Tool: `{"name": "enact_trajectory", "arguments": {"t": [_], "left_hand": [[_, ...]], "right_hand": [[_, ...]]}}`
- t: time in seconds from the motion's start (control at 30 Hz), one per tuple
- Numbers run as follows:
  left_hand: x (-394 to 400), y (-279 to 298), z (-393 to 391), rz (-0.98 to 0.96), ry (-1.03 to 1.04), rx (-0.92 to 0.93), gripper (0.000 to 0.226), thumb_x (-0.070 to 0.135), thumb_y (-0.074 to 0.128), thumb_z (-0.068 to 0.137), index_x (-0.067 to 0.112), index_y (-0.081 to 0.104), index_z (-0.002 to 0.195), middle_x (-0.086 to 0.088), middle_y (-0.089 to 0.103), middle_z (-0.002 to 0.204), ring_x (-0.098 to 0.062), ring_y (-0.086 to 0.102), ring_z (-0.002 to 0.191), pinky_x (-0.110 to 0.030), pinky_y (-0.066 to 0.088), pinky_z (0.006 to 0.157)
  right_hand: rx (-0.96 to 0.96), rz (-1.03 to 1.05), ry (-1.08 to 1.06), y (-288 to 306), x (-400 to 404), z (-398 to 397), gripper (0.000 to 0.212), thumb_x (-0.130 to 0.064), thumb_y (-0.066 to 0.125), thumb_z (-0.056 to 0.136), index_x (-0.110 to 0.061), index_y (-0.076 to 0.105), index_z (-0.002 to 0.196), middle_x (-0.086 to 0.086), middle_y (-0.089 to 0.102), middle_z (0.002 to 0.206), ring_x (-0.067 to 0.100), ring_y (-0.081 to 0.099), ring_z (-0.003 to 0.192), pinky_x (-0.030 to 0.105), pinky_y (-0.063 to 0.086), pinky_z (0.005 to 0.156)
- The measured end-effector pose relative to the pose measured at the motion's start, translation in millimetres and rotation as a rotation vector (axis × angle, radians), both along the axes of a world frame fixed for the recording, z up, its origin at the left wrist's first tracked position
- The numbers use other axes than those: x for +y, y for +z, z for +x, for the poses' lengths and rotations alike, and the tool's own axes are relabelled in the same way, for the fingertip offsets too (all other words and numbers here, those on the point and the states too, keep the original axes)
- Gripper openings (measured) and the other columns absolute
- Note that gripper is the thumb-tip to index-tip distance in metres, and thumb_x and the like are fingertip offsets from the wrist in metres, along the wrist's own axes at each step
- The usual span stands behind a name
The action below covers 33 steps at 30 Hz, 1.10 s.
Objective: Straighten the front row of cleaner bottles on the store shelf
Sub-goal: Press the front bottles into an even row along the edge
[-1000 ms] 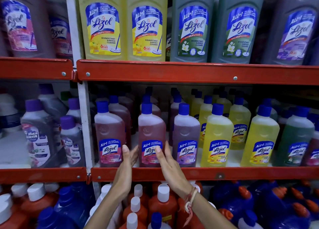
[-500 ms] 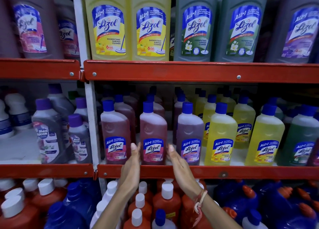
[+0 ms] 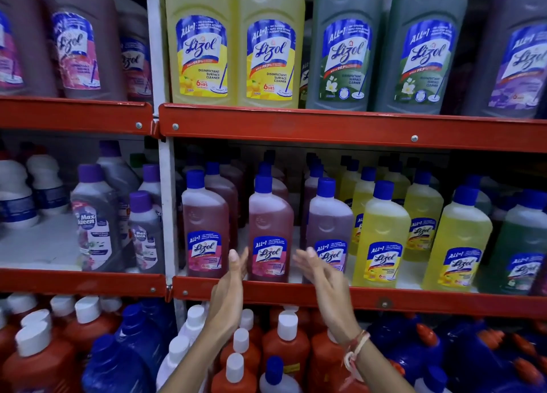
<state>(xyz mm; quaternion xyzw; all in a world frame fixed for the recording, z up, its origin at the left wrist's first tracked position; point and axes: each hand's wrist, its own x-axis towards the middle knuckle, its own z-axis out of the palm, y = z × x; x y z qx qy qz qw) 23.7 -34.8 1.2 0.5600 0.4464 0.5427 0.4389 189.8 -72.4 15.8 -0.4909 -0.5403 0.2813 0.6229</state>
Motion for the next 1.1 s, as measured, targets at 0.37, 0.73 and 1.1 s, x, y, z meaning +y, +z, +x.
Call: {"name": "enact_trajectory", "arguments": {"t": [0.37,0.73,1.1], "left_hand": [[-23.7,-0.3,45.4,0.268,0.071,-0.140,0.065,0.078,0.026,0.084,0.032,0.069,0.102,0.009,0.074,0.105,-0.004,0.065,0.106,-0.036,0.048,0.100],[-19.1,15.2,95.8,-0.029,-0.253,0.004,0.104,0.093,0.016,0.061,0.034,0.040,0.143,0.014,0.047,0.133,-0.007,0.044,0.125,-0.029,0.028,0.110],[-13.2,16.1,100.9,-0.019,-0.296,-0.066,0.108,0.100,0.022,0.057,0.037,0.040,0.143,0.008,0.043,0.150,-0.009,0.040,0.137,-0.041,0.025,0.120]], "right_hand": [[0.033,0.044,-0.372,-3.1,-18.6,50.5,0.057,-0.062,0.043,0.089,-0.024,0.056,0.130,-0.003,0.059,0.133,0.012,0.054,0.122,0.032,0.043,0.100],[0.162,-0.098,-0.073,-3.5,-7.1,52.9,0.089,-0.084,0.043,0.072,-0.028,0.049,0.141,-0.008,0.058,0.140,0.008,0.053,0.129,0.042,0.039,0.114],[0.183,-0.124,-0.092,5.1,-18.3,55.7,0.093,-0.086,0.036,0.066,-0.024,0.061,0.129,-0.004,0.071,0.121,0.008,0.066,0.111,0.034,0.051,0.101]]}}
